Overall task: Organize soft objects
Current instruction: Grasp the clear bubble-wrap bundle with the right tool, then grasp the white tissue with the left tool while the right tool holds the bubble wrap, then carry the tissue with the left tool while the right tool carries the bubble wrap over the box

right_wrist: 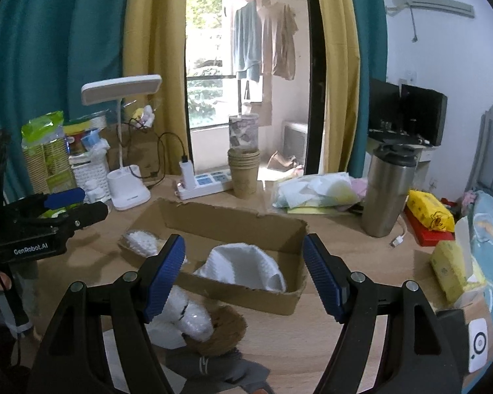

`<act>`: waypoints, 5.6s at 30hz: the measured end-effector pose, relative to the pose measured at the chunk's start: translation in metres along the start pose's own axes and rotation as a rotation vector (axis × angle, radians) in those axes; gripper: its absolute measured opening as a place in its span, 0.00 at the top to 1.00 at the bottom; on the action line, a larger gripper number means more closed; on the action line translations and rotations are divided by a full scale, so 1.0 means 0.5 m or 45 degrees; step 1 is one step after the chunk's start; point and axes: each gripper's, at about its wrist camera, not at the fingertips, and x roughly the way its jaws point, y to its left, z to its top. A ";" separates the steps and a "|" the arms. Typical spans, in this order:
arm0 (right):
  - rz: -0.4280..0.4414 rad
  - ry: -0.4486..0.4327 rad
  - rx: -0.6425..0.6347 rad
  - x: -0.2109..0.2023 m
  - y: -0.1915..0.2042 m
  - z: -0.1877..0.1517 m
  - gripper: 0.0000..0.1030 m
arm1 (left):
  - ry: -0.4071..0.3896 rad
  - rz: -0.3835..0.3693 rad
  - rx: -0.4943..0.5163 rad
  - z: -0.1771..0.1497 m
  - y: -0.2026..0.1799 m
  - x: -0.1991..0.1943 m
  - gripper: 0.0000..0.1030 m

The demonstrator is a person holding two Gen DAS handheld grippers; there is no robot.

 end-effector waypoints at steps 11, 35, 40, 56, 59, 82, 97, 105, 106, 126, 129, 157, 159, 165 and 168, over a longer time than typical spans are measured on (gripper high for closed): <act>0.063 0.085 -0.005 0.033 0.035 -0.036 0.25 | 0.060 0.047 -0.011 -0.044 0.020 0.000 0.25; 0.266 0.281 -0.037 0.135 0.112 -0.099 0.25 | 0.214 0.032 -0.091 -0.118 0.077 0.030 0.25; 0.259 0.294 -0.052 0.143 0.112 -0.101 0.43 | 0.227 -0.032 -0.098 -0.119 0.065 0.027 0.25; 0.238 0.126 -0.046 0.065 0.066 -0.062 0.63 | 0.352 -0.244 0.078 -0.145 -0.054 0.033 0.25; 0.204 0.098 -0.029 0.048 0.046 -0.055 0.63 | 0.383 -0.279 0.082 -0.153 -0.072 0.035 0.25; 0.117 0.201 0.058 0.058 -0.021 -0.136 0.62 | 0.659 -0.303 0.298 -0.213 -0.152 0.068 0.26; 0.097 0.291 0.031 0.085 -0.027 -0.179 0.29 | 0.627 -0.312 0.376 -0.213 -0.158 0.052 0.71; 0.174 0.274 0.205 0.076 -0.083 -0.184 0.37 | 0.519 -0.295 0.377 -0.176 -0.137 0.023 0.76; 0.182 0.273 0.206 0.075 -0.084 -0.183 0.51 | 0.503 -0.296 0.364 -0.169 -0.133 0.019 0.76; 0.152 0.154 0.131 0.040 -0.070 -0.139 0.69 | 0.152 -0.178 0.250 -0.093 -0.081 -0.033 0.76; 0.154 0.130 0.118 0.032 -0.066 -0.128 0.69 | 0.136 -0.164 0.231 -0.083 -0.073 -0.032 0.76; 0.131 -0.070 0.062 0.001 -0.082 -0.027 0.69 | -0.053 -0.067 0.061 -0.002 -0.031 -0.003 0.75; 0.133 -0.078 0.061 0.005 -0.087 -0.020 0.68 | -0.050 -0.063 0.059 0.001 -0.034 0.006 0.75; 0.154 -0.102 0.061 0.020 -0.100 -0.004 0.69 | -0.040 -0.077 0.032 0.014 -0.045 0.032 0.75; 0.166 -0.102 0.062 0.034 -0.109 0.002 0.68 | -0.039 -0.082 0.030 0.021 -0.053 0.046 0.75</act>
